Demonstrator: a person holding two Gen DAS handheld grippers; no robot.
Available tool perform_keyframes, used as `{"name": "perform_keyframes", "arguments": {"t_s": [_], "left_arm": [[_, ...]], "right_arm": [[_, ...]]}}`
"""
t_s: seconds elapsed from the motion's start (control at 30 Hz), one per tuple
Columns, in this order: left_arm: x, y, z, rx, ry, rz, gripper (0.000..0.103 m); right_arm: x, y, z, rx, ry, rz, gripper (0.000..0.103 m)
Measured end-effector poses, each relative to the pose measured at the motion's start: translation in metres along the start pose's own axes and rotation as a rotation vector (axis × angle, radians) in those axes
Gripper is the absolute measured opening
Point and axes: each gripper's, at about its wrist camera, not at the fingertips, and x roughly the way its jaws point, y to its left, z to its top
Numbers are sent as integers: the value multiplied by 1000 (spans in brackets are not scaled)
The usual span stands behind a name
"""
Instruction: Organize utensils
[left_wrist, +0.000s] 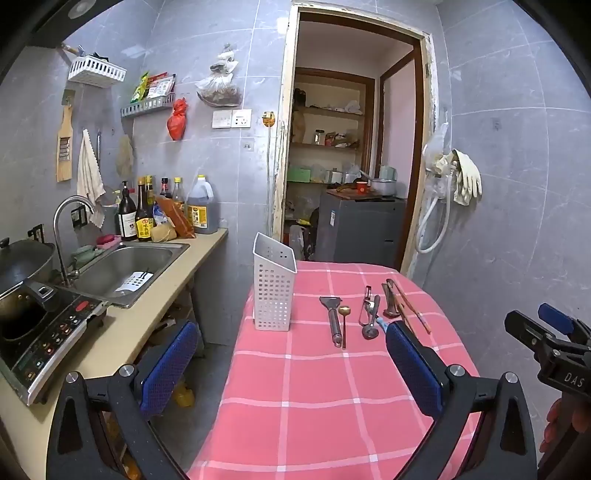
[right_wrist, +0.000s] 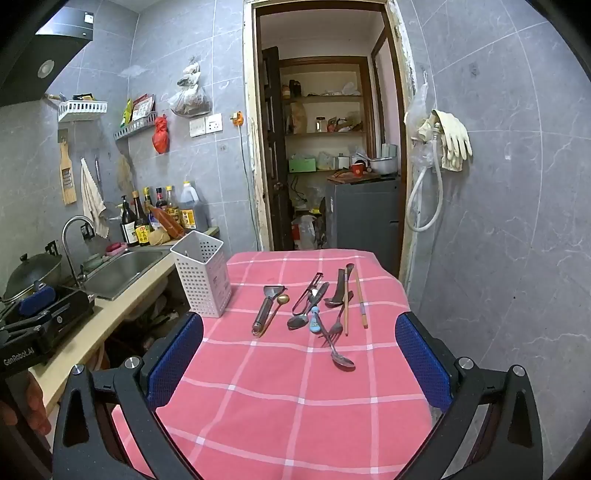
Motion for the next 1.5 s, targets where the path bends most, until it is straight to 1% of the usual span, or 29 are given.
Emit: {"name": "perform_keyframes", "arguments": {"t_s": [0.27, 0.4, 0.9, 1.5], "left_arm": [[-2, 0, -1, 5, 9, -16, 103], [0, 1, -2, 2, 11, -5, 103], [9, 3, -1, 10, 21, -12, 103], [6, 2, 1, 14, 19, -10, 103]], "right_arm": [[3, 0, 2, 6, 3, 5, 102], [7, -1, 2, 9, 12, 5, 102], [8, 2, 0, 13, 16, -3, 102], [8, 0, 2, 15, 19, 1, 102]]}}
